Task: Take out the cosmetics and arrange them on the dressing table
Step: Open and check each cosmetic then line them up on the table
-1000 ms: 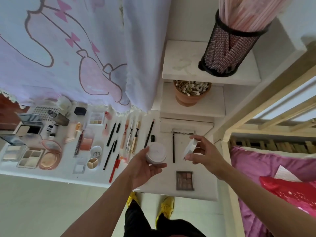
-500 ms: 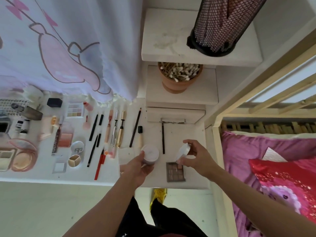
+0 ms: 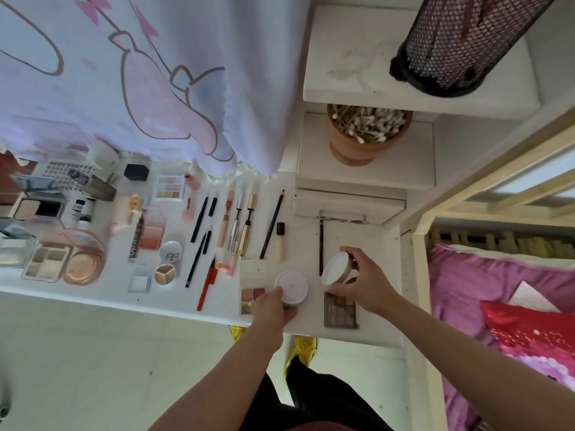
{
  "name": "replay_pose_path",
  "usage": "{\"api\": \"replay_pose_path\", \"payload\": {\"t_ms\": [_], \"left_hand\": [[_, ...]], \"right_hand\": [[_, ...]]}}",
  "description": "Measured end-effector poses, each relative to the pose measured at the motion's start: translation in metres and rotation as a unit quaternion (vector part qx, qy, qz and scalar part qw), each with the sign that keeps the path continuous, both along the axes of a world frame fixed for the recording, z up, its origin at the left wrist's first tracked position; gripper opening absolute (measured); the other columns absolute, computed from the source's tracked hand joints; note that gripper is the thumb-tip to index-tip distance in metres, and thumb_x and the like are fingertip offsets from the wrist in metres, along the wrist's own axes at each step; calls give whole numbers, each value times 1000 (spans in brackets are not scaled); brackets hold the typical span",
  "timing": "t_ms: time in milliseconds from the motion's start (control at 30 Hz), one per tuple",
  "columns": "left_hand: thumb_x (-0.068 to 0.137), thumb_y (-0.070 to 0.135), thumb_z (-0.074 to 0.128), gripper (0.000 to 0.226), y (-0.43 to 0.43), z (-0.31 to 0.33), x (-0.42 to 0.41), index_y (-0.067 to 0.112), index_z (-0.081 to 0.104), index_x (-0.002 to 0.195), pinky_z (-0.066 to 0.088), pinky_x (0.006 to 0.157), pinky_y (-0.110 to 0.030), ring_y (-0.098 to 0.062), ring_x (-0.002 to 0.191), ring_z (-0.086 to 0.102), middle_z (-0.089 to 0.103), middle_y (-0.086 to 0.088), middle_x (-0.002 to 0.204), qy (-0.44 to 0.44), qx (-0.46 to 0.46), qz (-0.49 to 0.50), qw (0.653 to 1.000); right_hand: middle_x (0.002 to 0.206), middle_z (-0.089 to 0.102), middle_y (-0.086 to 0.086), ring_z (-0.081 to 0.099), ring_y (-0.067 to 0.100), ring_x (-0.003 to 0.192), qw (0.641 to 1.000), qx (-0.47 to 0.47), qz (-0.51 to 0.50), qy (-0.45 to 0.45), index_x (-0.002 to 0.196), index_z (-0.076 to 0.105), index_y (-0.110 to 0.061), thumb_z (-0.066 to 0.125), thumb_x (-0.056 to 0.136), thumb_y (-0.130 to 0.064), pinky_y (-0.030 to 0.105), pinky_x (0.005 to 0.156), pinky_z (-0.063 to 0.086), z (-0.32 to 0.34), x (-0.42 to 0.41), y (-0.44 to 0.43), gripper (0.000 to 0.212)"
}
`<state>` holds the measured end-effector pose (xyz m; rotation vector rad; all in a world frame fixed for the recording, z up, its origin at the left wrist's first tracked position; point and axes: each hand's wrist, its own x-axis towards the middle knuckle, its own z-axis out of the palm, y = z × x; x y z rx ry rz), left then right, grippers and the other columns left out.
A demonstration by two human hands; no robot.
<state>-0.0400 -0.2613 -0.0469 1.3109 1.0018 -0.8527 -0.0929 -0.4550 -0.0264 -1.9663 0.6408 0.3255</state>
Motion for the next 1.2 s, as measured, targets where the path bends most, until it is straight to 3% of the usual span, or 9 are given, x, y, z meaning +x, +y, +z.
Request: {"api": "replay_pose_path", "payload": {"t_ms": [133, 367, 500, 567, 633, 700, 767, 933, 1200], "left_hand": [[93, 11, 57, 24, -1, -1, -1, 0, 52, 114, 58, 76, -39, -28, 80, 56, 55, -17, 98, -17, 42, -51, 998], [87, 8, 60, 33, 2, 5, 1, -2, 51, 118, 53, 54, -30, -25, 75, 54, 50, -15, 101, -37, 66, -105, 992], [86, 12, 63, 34, 3, 15, 2, -3, 51, 114, 58, 65, -35, -29, 75, 62, 52, -10, 90, -65, 105, -182, 976], [84, 17, 66, 37, 3, 25, 5, 3, 48, 113, 57, 76, -36, -32, 89, 64, 49, -5, 93, -136, 183, -315, 921], [80, 27, 72, 58, 3, 31, 10, 9, 42, 127, 44, 81, -28, -30, 106, 57, 48, -6, 111, -220, 259, -476, 811], [79, 34, 73, 71, 4, 31, 15, 14, 34, 135, 39, 81, -29, -28, 110, 54, 44, -7, 123, -266, 281, -580, 717], [79, 39, 72, 71, 5, 26, 20, 18, 34, 136, 45, 84, -34, -27, 107, 56, 43, -7, 123, -283, 289, -633, 660], [83, 43, 66, 64, 10, 20, 17, 21, 36, 134, 47, 87, -37, -24, 109, 51, 41, -5, 122, -324, 290, -677, 594], [85, 37, 64, 55, 24, 21, 13, 18, 39, 130, 41, 80, -31, -23, 102, 52, 44, -4, 119, -357, 283, -683, 572]], "right_hand": [[126, 51, -2, 51, 18, 115, 1000, -5, 0, 8, 138, 42, -24, 89, 65, -23, 36, 87, 56, -2, 1, 3, 87], [122, 52, -4, 51, 17, 114, 1000, -12, -18, 15, 138, 44, -22, 90, 64, -27, 33, 90, 53, -2, -5, -4, 87], [122, 53, -3, 51, 17, 115, 999, -20, -24, 9, 137, 44, -21, 90, 65, -29, 33, 92, 52, 1, -5, -8, 86], [123, 52, -3, 51, 15, 115, 999, -31, -30, 3, 137, 45, -20, 90, 65, -32, 28, 89, 48, 2, -4, -11, 86], [124, 53, -3, 51, 14, 113, 999, -39, -34, 2, 138, 45, -19, 90, 65, -36, 23, 87, 41, 3, -2, -13, 87], [125, 53, -4, 51, 13, 113, 999, -40, -34, 6, 139, 45, -21, 89, 65, -38, 22, 87, 39, 2, 1, -14, 87], [126, 52, -5, 50, 13, 114, 999, -48, -21, 7, 141, 44, -21, 88, 67, -38, 23, 89, 39, 2, 4, -13, 88], [134, 52, -2, 52, 16, 117, 994, -98, 46, -7, 144, 40, -20, 87, 66, -27, 25, 91, 42, -3, 26, -4, 91], [143, 40, 1, 36, 19, 131, 951, -225, 212, 3, 145, 36, -18, 79, 75, -38, 33, 97, 40, -17, 70, 21, 85]]}}
